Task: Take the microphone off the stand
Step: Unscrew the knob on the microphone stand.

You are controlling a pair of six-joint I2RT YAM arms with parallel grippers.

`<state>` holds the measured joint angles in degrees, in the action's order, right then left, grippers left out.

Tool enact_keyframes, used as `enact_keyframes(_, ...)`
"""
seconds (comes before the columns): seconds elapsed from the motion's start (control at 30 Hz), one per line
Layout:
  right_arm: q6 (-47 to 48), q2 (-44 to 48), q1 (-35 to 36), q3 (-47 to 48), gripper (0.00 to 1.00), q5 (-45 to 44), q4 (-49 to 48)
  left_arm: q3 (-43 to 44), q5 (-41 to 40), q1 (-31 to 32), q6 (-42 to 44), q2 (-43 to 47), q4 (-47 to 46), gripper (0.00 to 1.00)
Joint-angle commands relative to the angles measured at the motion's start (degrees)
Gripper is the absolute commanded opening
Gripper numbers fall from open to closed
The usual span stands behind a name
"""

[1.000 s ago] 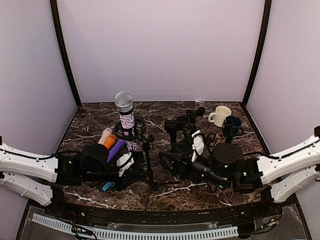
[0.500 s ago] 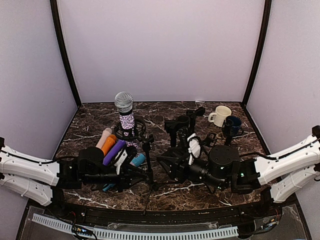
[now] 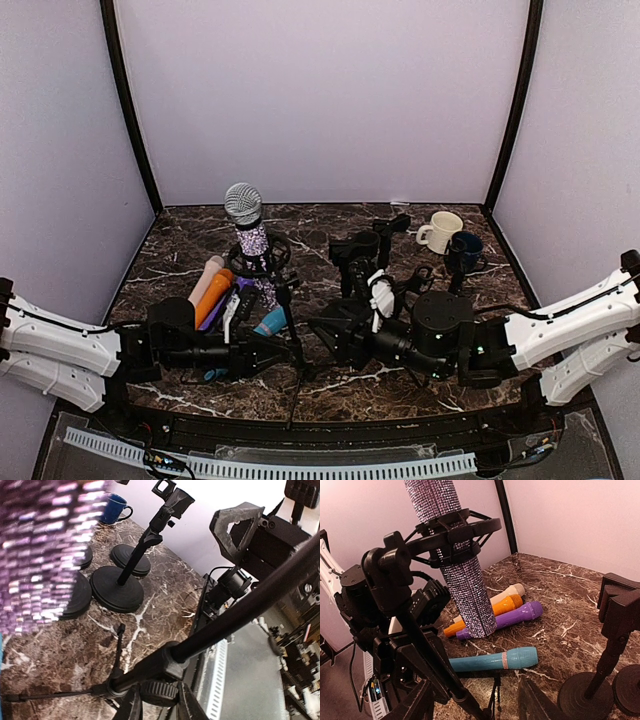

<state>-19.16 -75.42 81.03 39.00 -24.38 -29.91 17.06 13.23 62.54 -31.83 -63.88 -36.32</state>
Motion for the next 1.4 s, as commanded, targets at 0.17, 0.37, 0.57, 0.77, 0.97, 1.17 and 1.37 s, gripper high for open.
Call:
enact_keyframes(0.17, 0.84, -1.56, -0.26, 2.96, 0.59, 2.41, -2.18, -1.13, 11.08, -1.27, -9.1, -5.45, 3.06, 0.13)
enact_keyframes(0.37, 0.81, -1.49, -0.33, 2.93, 0.59, 2.48, -2.26, -1.11, 13.1, -2.07, -12.44, -8.09, 0.55, 0.12)
enact_keyframes(0.57, 1.11, -1.64, -0.26, 2.91, 0.61, 2.97, -2.63, -2.98, 14.71, -3.33, -17.71, -9.24, -3.02, 0.12)
enact_keyframes(0.77, 1.7, -2.37, -0.27, 3.5, 0.64, 3.36, -2.59, -3.2, 17.17, -4.55, -23.77, -10.8, -3.69, 0.12)
enact_keyframes(0.97, 1.75, -2.45, -0.26, 3.39, 0.64, 3.32, -3.32, -4.91, 20.55, -5.89, -31.48, -13.54, -8.27, 0.12)
enact_keyframes(1.17, 1.22, -1.98, -0.22, 2.47, 0.64, 3.02, -4.18, -5.76, 22.82, -6.58, -37.06, -16.35, -12.77, 0.12)
enact_keyframes(1.37, 0.92, -0.22, -0.27, 0.84, 0.63, 1.84, -4.47, -5.1, 22.76, -6.91, -39.16, -15.79, -13.5, 0.22)
